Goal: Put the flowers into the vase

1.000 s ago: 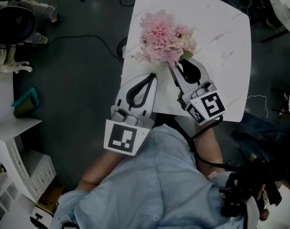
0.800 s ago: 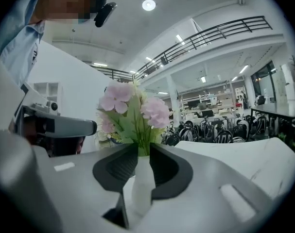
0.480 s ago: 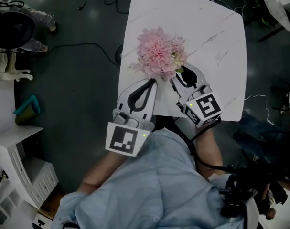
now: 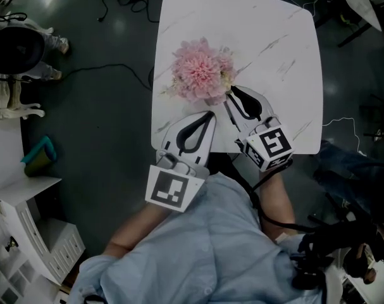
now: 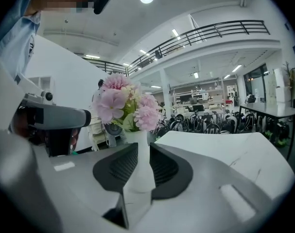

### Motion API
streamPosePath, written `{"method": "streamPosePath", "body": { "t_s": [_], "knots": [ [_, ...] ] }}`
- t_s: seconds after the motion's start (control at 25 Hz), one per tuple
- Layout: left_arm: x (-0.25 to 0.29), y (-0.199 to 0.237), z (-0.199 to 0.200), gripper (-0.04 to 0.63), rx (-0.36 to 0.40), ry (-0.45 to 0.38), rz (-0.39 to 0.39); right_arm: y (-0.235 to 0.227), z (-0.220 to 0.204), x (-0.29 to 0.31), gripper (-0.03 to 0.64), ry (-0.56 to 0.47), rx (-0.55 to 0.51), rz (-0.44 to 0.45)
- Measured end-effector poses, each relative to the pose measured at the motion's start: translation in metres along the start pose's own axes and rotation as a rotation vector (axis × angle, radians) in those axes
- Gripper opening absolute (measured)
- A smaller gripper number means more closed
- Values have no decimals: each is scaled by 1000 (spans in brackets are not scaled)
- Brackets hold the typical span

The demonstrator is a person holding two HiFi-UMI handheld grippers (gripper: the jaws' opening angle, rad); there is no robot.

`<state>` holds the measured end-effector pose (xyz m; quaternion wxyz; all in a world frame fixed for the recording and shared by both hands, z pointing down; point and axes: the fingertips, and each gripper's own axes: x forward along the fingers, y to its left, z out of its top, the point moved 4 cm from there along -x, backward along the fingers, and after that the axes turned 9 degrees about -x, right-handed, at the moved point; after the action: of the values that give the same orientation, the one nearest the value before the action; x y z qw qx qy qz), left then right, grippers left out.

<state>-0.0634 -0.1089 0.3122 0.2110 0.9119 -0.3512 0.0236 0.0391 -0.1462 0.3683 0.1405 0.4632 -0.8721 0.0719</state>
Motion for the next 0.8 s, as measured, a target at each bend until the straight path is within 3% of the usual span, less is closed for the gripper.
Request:
{"method": "streamPosePath", "body": {
  "t_s": [0.2,0.52,0.8],
  "knots": [
    [6,-10,7,4,40,-21,-20,-10,6,-16,74,-18,-3,-59],
    [6,-13,43,4,159,-152,84,-31,48,-56,3,-98,-28,-242],
    [6,-14,64,5,191,-244,132,-40,63,-69,0,-110,-43,-298]
  ]
}}
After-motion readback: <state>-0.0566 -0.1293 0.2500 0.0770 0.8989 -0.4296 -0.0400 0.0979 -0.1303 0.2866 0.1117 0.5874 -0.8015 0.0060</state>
